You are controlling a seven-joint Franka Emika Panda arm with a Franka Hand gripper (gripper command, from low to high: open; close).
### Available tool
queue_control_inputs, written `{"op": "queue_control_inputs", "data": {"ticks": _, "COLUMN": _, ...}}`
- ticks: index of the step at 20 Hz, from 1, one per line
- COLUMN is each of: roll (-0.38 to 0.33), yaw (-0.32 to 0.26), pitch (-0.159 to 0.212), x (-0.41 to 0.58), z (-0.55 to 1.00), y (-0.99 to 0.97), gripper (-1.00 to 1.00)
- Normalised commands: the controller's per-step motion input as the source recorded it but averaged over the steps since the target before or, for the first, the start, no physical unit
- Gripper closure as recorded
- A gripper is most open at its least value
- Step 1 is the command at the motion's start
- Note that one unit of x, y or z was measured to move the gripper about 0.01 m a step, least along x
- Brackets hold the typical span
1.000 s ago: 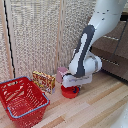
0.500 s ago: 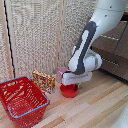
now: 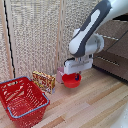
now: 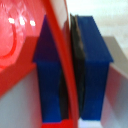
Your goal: Move your gripper in the direction of the red bowl and clutch it softly. Cautiously raise the red bowl up from the surface. Hover the red bowl above the basket and gently bring it down inside. Let go of the gripper's grasp when the red bowl is within the basket.
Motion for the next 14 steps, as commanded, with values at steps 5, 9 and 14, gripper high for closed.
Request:
{"op": "queue_control_inputs", "data": {"ticks": 5, "roll": 0.084, "yaw": 0.089, "pitch": 0.103, "x": 0.483, "z": 0.85, "y": 0.13, "gripper": 1.0}}
{"op": "queue_control_inputs", "data": {"ticks": 9, "roll": 0.066, "yaw": 0.058, "pitch": 0.106, "x": 0.436, "z": 0.84, "y": 0.45, "gripper": 1.0}}
{"op": "queue_control_inputs", "data": {"ticks": 14, "roll": 0.032, "yaw": 0.002, "pitch": 0.048, "x": 0.186, "z": 0.55, "y": 0.8, "gripper": 1.0}}
